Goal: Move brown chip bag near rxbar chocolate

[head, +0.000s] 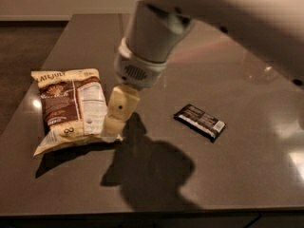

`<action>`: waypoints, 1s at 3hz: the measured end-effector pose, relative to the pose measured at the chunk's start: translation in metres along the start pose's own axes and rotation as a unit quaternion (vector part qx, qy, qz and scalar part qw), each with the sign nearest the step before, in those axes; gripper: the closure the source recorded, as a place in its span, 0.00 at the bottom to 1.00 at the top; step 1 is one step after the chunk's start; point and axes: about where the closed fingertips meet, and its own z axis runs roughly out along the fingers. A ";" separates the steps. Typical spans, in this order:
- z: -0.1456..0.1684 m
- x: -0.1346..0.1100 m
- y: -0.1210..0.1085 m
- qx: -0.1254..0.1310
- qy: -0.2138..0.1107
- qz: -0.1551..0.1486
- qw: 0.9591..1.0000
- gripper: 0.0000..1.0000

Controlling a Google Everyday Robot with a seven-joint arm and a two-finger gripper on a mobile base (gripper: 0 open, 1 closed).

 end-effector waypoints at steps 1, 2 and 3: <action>0.025 -0.028 0.007 0.001 0.008 0.021 1.000 0.00; 0.047 -0.050 0.014 0.007 0.006 0.028 1.000 0.00; 0.069 -0.064 0.019 0.007 0.010 0.027 1.000 0.00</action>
Offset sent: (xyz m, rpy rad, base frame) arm 0.0023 0.1047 -0.0425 -0.0022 0.0077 -0.0785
